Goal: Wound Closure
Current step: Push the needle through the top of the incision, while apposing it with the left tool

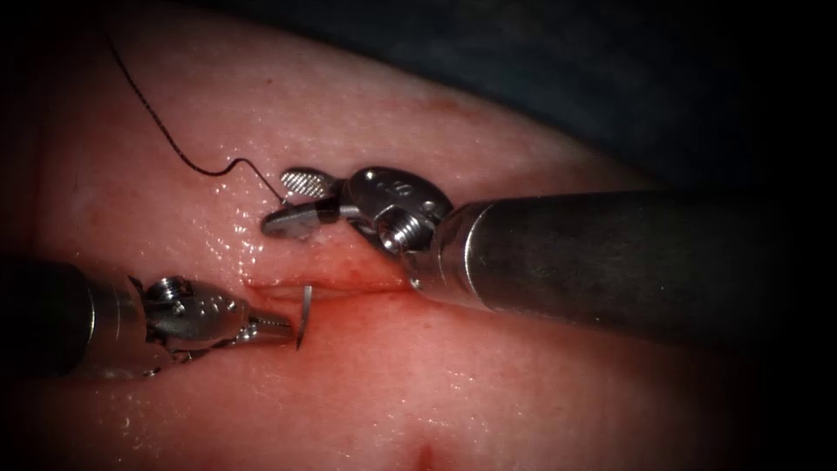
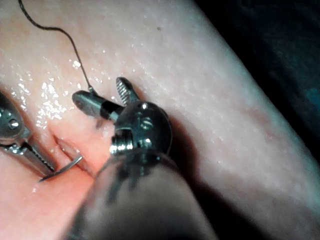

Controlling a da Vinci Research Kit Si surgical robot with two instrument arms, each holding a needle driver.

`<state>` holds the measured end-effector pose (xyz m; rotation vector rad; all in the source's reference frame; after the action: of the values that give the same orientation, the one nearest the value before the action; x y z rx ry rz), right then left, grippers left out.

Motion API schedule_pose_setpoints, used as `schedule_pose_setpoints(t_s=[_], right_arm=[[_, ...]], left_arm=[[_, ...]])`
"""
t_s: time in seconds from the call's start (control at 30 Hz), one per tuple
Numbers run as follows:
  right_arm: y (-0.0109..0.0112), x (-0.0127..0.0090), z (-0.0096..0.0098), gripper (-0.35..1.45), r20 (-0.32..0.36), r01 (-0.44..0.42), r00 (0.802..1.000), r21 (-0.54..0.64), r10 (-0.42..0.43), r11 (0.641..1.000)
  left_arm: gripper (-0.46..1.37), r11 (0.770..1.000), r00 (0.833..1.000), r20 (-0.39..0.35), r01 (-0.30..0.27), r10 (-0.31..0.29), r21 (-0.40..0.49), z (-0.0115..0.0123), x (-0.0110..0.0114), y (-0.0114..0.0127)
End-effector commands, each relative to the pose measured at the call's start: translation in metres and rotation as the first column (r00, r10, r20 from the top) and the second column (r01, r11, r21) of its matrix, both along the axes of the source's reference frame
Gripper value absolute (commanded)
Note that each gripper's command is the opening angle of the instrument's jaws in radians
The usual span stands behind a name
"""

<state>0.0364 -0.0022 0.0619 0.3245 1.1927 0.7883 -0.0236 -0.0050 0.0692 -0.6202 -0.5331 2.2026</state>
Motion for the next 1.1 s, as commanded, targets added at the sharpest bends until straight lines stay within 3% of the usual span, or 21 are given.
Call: schedule_pose_setpoints(t_s=[0.03,0.13,0.2,0.37,0.4,0.43,0.47,0.53,0.67,0.8,1.0,1.1], right_arm=[[0.0001,0.0000,-0.0001,1.18,-0.009,-0.001,1.000,-0.004,0.001,1.000],[0.0001,0.0000,-0.0002,1.11,-0.008,0.000,1.000,-0.014,0.000,1.000],[-0.0001,0.0000,-0.0001,0.92,-0.007,0.003,1.000,-0.022,-0.003,1.000],[-0.0004,0.0003,0.0002,0.65,-0.011,0.012,1.000,-0.023,-0.012,1.000],[-0.0004,0.0004,0.0002,0.52,-0.014,0.016,1.000,-0.022,-0.016,1.000],[-0.0004,0.0005,0.0002,0.22,-0.017,0.023,1.000,-0.020,-0.023,1.000],[-0.0006,0.0005,0.0002,-0.35,-0.027,0.035,0.999,-0.018,-0.036,0.999],[-0.0008,0.0006,0.0002,-0.35,-0.024,0.055,0.998,-0.012,-0.055,0.998],[-0.0013,0.0005,0.0001,-0.35,0.007,0.048,0.999,0.110,-0.049,0.993],[-0.0018,0.0004,0.0000,-0.35,-0.017,0.028,1.000,0.240,-0.025,0.970],[-0.0029,0.0005,-0.0002,-0.35,-0.057,-0.011,0.997,0.474,0.043,0.880],[-0.0039,0.0006,-0.0002,-0.35,-0.078,0.017,0.997,0.534,0.029,0.845]], left_arm=[[-0.09,1.000,1.000,0.000,0.000,0.000,0.000,0.0000,0.0000,0.0000],[-0.09,1.000,1.000,0.000,0.000,0.000,0.000,0.0000,0.0000,0.0000],[-0.09,1.000,1.000,0.000,0.000,0.000,0.000,0.0000,0.0000,0.0000],[-0.10,1.000,1.000,0.000,0.000,0.000,0.000,0.0000,0.0000,0.0000],[-0.10,1.000,1.000,0.000,0.000,0.000,0.000,0.0000,0.0000,0.0000],[-0.10,1.000,1.000,0.000,0.000,0.000,0.000,0.0000,0.0000,0.0000],[-0.10,1.000,1.000,0.000,0.000,0.000,0.000,0.0000,0.0000,0.0000],[-0.10,1.000,1.000,0.000,0.000,0.000,0.000,0.0000,0.0000,0.0000],[-0.10,1.000,1.000,0.000,0.000,0.000,0.001,0.0000,0.0000,0.0000],[-0.10,1.000,1.000,0.000,0.000,0.000,0.001,0.0000,0.0000,0.0000],[-0.09,1.000,1.000,0.000,-0.001,0.001,0.001,-0.0001,0.0000,0.0000],[-0.09,1.000,1.000,0.001,-0.001,0.001,0.001,0.0000,0.0000,0.0000]])
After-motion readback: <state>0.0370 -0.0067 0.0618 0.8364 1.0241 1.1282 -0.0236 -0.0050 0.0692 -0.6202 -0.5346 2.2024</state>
